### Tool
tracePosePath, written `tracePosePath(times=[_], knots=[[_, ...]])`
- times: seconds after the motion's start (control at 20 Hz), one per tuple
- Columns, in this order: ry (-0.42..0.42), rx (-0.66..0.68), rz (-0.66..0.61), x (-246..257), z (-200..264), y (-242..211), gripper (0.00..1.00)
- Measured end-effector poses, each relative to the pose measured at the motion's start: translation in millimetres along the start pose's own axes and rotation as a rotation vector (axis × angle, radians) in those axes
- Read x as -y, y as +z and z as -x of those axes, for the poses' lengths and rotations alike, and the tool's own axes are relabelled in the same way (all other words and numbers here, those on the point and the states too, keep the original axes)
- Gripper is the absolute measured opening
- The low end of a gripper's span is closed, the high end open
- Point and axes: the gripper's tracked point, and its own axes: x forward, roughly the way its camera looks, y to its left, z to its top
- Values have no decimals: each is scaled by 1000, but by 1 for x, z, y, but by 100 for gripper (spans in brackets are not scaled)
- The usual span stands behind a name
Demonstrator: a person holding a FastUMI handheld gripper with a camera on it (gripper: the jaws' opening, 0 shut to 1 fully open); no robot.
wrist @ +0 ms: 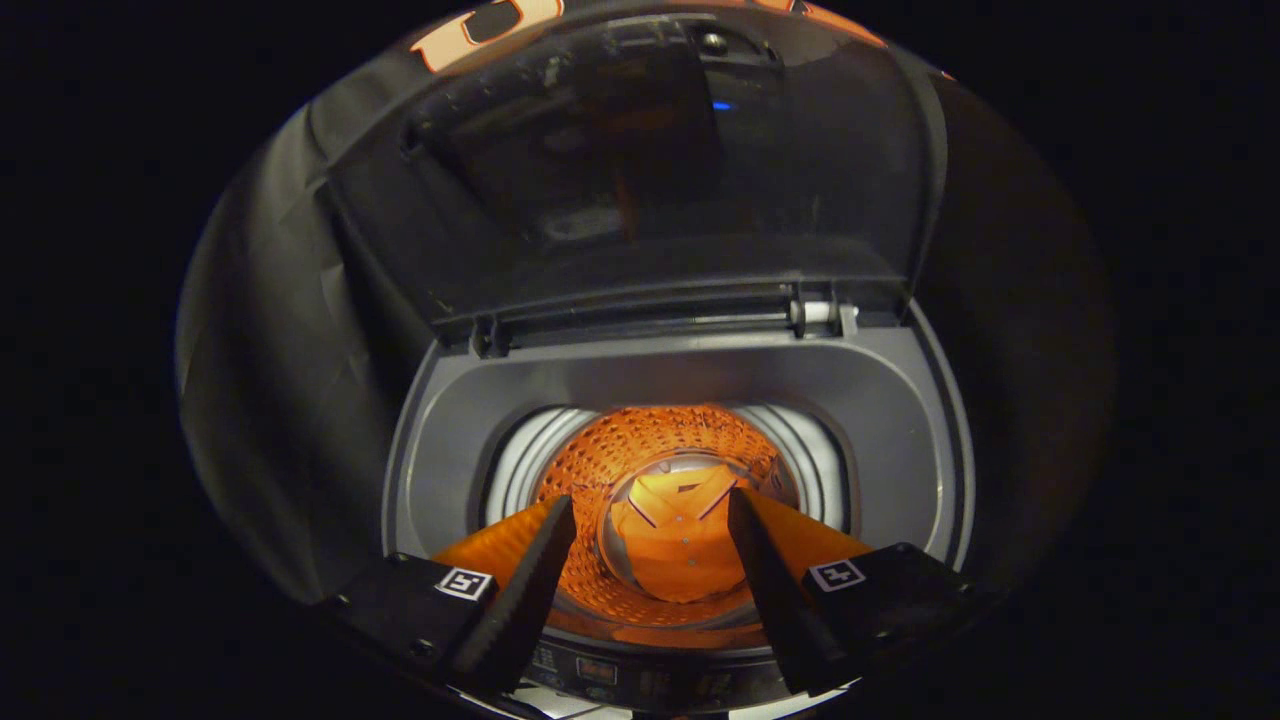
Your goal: Put the clothes into the washing machine and then close the washing machine lid.
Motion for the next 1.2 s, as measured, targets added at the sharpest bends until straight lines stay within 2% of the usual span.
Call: tracePosePath(times=[0.4,0.65,0.8,1.2], knots=[[12,248,54,-29,94,108,99],[10,371,84,-44,123,175,99],[13,401,86,-49,128,201,99],[-7,447,93,-59,105,266,99]])
